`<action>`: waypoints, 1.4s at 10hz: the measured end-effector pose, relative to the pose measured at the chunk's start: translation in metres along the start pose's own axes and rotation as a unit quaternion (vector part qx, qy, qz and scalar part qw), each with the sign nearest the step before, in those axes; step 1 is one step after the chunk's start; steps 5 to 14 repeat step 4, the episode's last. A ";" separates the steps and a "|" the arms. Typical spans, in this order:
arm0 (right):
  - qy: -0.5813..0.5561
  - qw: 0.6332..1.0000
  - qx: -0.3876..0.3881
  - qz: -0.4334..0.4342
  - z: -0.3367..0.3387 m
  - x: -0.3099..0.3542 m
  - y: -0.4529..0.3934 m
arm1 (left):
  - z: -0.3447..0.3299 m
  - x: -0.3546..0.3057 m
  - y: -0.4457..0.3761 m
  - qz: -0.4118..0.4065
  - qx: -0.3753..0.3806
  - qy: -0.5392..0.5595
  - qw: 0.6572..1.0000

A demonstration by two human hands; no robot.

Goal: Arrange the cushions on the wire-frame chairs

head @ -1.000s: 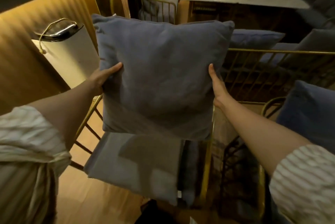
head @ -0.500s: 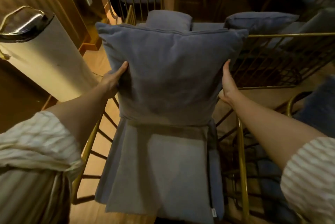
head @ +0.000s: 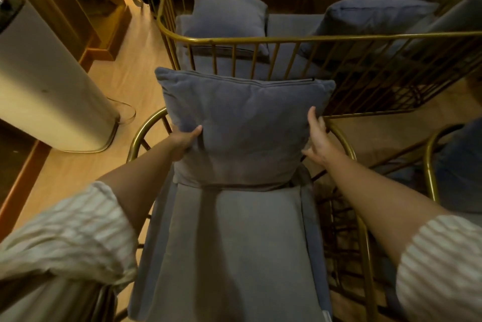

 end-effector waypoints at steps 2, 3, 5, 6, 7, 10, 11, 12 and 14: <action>0.318 0.946 -0.064 0.023 -0.016 0.006 0.012 | 0.008 0.007 0.010 0.025 -0.001 -0.113 0.993; 0.486 0.871 -0.065 0.045 -0.014 0.005 0.034 | 0.008 0.008 0.041 0.001 0.097 -0.195 0.976; 0.632 0.767 -0.072 0.088 -0.014 0.005 0.061 | 0.032 0.009 0.069 0.010 0.085 -0.273 0.958; 0.632 0.767 -0.072 0.088 -0.014 0.005 0.061 | 0.032 0.009 0.069 0.010 0.085 -0.273 0.958; 0.632 0.767 -0.072 0.088 -0.014 0.005 0.061 | 0.032 0.009 0.069 0.010 0.085 -0.273 0.958; 0.632 0.767 -0.072 0.088 -0.014 0.005 0.061 | 0.032 0.009 0.069 0.010 0.085 -0.273 0.958; 0.632 0.767 -0.072 0.088 -0.014 0.005 0.061 | 0.032 0.009 0.069 0.010 0.085 -0.273 0.958; 0.632 0.767 -0.072 0.088 -0.014 0.005 0.061 | 0.032 0.009 0.069 0.010 0.085 -0.273 0.958; 0.632 0.767 -0.072 0.088 -0.014 0.005 0.061 | 0.032 0.009 0.069 0.010 0.085 -0.273 0.958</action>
Point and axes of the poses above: each hand's wrist, its own y-axis away from the middle knuckle, its own z-axis out of the back of the hand, x = y × z, the point moved 10 cm from there along -y, towards the middle knuckle, and after that the axes turned 6 degrees about -z, right-handed, at the moved point
